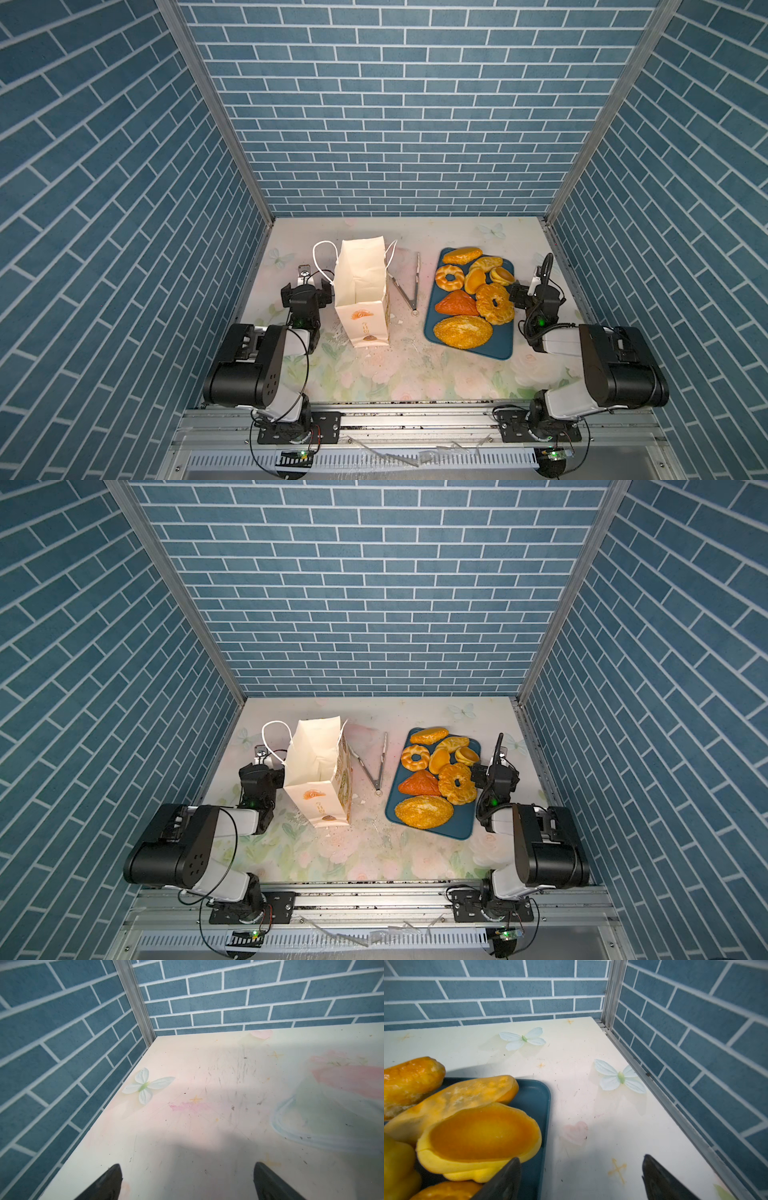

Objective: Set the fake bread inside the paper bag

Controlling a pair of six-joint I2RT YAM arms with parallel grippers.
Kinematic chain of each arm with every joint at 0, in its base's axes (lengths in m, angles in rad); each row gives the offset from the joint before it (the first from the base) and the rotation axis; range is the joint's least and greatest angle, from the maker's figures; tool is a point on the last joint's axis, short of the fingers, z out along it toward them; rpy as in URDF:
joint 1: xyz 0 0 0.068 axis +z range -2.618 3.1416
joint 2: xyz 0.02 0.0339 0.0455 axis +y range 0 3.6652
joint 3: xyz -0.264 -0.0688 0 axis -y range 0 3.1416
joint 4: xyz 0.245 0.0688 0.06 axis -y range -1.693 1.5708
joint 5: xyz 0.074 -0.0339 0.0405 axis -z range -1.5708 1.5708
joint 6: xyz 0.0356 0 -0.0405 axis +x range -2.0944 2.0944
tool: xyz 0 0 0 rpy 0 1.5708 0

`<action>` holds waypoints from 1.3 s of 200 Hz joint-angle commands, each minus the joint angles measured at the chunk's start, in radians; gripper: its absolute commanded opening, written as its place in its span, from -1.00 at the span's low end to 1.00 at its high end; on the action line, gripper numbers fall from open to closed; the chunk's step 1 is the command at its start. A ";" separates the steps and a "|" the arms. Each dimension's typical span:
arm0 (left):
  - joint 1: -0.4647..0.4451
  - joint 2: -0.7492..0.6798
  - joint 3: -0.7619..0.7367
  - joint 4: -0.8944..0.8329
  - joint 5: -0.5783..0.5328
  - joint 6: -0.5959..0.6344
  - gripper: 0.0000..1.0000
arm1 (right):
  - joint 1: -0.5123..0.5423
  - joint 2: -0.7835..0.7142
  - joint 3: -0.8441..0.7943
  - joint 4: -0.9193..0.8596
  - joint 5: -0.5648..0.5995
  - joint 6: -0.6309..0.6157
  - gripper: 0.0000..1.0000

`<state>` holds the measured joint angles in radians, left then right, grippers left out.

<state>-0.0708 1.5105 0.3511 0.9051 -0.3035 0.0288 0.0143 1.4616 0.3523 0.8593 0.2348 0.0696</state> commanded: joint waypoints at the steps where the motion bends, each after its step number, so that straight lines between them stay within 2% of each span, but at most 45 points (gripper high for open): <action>1: -0.001 -0.025 -0.021 0.035 -0.023 -0.012 0.99 | 0.010 -0.089 -0.010 -0.024 0.041 -0.022 0.81; 18: -0.001 -0.054 -0.006 -0.007 -0.025 -0.008 0.99 | 0.011 -0.190 -0.010 -0.084 0.030 -0.032 0.81; 39: 0.024 -0.181 0.100 -0.307 -0.028 -0.044 0.99 | 0.012 -0.309 0.064 -0.251 0.011 -0.054 0.81; 58: 0.041 -0.271 0.142 -0.413 -0.014 -0.053 0.99 | 0.013 -0.365 0.166 -0.472 -0.015 -0.049 0.80; 75: 0.049 -0.374 0.178 -0.538 0.034 -0.066 0.99 | 0.016 -0.398 0.242 -0.640 -0.037 -0.020 0.77; 91: 0.070 -0.473 0.247 -0.728 0.080 -0.130 0.99 | 0.026 -0.422 0.319 -0.813 -0.065 0.011 0.75; 116: 0.097 -0.576 0.416 -1.034 0.219 -0.152 0.99 | 0.042 -0.425 0.448 -1.040 -0.106 0.053 0.73; 126: 0.097 -0.604 0.487 -1.148 0.257 -0.151 0.99 | 0.046 -0.415 0.497 -1.114 -0.167 0.060 0.71; 158: 0.097 -0.611 0.734 -1.440 0.409 -0.165 0.99 | 0.096 -0.366 0.622 -1.265 -0.203 0.094 0.68; 195: 0.095 -0.564 0.911 -1.602 0.549 -0.201 0.95 | 0.171 -0.300 0.735 -1.364 -0.216 0.107 0.68; 235: 0.062 -0.501 0.991 -1.678 0.585 -0.191 0.90 | 0.273 -0.213 0.872 -1.449 -0.240 0.113 0.67; 260: 0.019 -0.469 1.018 -1.691 0.572 -0.194 0.89 | 0.332 -0.143 0.971 -1.512 -0.252 0.116 0.64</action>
<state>-0.0181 1.0199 1.3258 -0.7120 0.2440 -0.1616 0.3008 1.2705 1.2385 -0.5518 0.0132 0.1551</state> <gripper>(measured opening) 0.948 0.827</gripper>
